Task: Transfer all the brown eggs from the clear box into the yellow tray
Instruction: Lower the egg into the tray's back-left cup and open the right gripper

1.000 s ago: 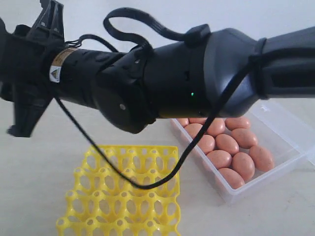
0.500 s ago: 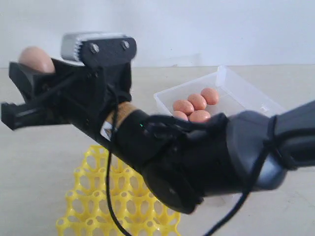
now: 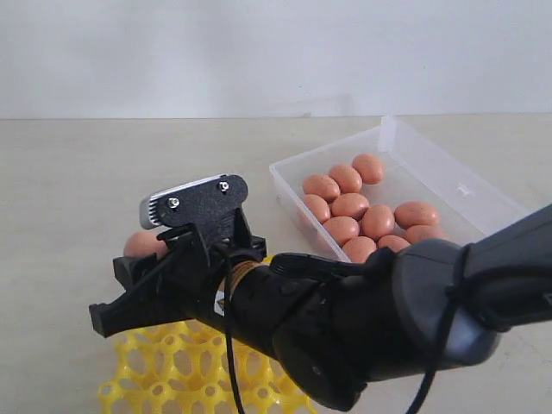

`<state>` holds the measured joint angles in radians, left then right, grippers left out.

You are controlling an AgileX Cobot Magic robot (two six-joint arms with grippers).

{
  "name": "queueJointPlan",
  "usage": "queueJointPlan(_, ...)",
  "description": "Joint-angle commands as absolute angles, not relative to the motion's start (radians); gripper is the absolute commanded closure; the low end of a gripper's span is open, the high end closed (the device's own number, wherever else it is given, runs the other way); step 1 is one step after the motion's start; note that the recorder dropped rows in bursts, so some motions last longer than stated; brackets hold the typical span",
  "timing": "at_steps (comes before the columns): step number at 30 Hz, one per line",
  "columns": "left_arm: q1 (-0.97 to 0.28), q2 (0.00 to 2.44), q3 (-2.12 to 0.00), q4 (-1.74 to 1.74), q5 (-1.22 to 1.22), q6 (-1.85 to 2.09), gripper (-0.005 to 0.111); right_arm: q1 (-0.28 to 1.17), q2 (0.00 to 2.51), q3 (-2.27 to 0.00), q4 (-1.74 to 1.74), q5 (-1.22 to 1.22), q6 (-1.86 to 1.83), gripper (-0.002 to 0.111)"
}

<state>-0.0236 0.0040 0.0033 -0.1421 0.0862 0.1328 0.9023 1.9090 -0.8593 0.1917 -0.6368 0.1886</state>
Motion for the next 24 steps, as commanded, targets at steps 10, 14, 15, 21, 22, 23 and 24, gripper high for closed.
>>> queueJointPlan(10,-0.022,0.000,0.000,-0.146,0.075,0.126,0.103,0.864,2.036,-0.973,0.232,-0.620,0.117,0.108)
queueJointPlan(14,-0.022,0.000,0.000,-0.146,0.075,0.126,0.103,0.864,2.048,-0.990,0.228,-0.600,0.116,0.108)
queueJointPlan(15,-0.022,0.000,0.000,-0.146,0.075,0.126,0.103,0.864,2.048,-0.990,0.228,-0.600,0.116,0.108)
queueJointPlan(21,-0.022,0.000,0.000,-0.146,0.075,0.126,0.103,0.864,2.048,-0.990,0.253,-0.546,0.109,0.108)
queueJointPlan(22,-0.022,0.000,0.000,-0.146,0.075,0.126,0.103,0.864,2.048,-0.990,0.253,-0.535,0.092,0.108)
queueJointPlan(23,-0.022,0.000,0.000,-0.146,0.075,0.126,0.103,0.864,2.048,-0.990,0.253,-0.533,0.083,0.108)
queueJointPlan(24,-0.022,0.000,0.000,-0.146,0.075,0.126,0.103,0.864,2.048,-0.990,0.253,-0.533,0.070,0.108)
